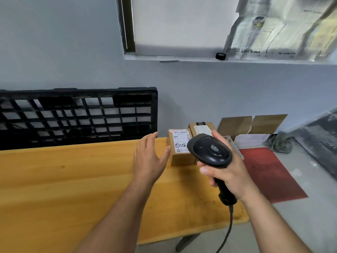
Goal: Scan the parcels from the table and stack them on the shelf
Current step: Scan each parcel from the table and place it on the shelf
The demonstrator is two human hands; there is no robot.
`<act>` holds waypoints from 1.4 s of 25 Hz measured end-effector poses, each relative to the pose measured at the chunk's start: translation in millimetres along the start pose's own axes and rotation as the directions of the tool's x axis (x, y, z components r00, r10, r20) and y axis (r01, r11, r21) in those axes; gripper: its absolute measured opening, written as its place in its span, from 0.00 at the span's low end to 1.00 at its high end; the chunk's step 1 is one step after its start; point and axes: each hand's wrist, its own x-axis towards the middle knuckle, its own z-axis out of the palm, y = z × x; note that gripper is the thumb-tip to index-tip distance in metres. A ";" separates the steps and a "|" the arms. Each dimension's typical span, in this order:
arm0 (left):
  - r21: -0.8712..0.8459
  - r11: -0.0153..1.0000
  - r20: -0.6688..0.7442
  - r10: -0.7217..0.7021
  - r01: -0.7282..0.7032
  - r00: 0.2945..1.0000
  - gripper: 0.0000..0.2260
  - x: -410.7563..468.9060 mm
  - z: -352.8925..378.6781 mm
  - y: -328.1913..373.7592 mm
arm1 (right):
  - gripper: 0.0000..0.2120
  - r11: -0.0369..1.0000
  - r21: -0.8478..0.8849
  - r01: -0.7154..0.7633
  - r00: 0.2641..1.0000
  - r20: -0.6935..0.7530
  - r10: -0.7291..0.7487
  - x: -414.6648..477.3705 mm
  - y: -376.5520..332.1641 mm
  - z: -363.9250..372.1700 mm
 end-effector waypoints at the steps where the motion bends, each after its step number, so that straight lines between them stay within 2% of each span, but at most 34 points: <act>1: -0.003 1.000 0.027 -0.023 0.023 0.999 0.28 9.3 9.0 -2.6 | 0.44 1.000 0.008 -0.019 1.000 0.002 0.019 11.2 6.9 -3.3; 8: 0.009 0.992 0.165 -0.123 0.123 0.979 0.28 56.0 63.4 -8.2 | 0.45 0.992 0.017 -0.126 0.992 0.020 0.126 67.5 41.7 -28.1; 12: 0.003 0.970 0.247 -0.235 0.241 0.940 0.30 72.3 98.1 -5.5 | 0.45 0.984 0.020 -0.178 0.983 0.052 0.177 95.5 63.0 -43.1; 16: -0.028 0.912 0.345 -0.376 0.410 0.860 0.35 74.7 125.4 -13.2 | 0.46 0.971 0.021 -0.237 0.966 0.116 0.233 112.3 84.9 -49.3; 20: -0.186 0.774 0.441 -0.485 0.605 0.755 0.42 59.6 132.6 -24.6 | 0.48 0.959 0.010 -0.283 0.941 0.198 0.275 116.3 103.9 -46.7; 24: -0.297 0.700 0.492 -0.471 0.649 0.733 0.47 35.7 126.0 -26.0 | 0.48 0.958 -0.010 -0.288 0.925 0.257 0.281 112.1 111.1 -41.6; 28: -0.346 0.714 0.525 -0.391 0.609 0.756 0.34 29.8 122.1 -21.1 | 0.48 0.960 -0.053 -0.275 0.926 0.253 0.279 109.5 113.1 -40.3; 32: -0.412 0.712 0.534 -0.317 0.569 0.784 0.26 19.4 104.1 -10.8 | 0.45 0.970 -0.014 -0.244 0.931 0.278 0.238 102.0 103.6 -39.8; 35: -0.439 0.726 0.527 -0.267 0.528 0.806 0.24 16.2 78.9 -13.2 | 0.44 0.971 0.022 -0.240 0.928 0.298 0.223 92.0 89.0 -36.0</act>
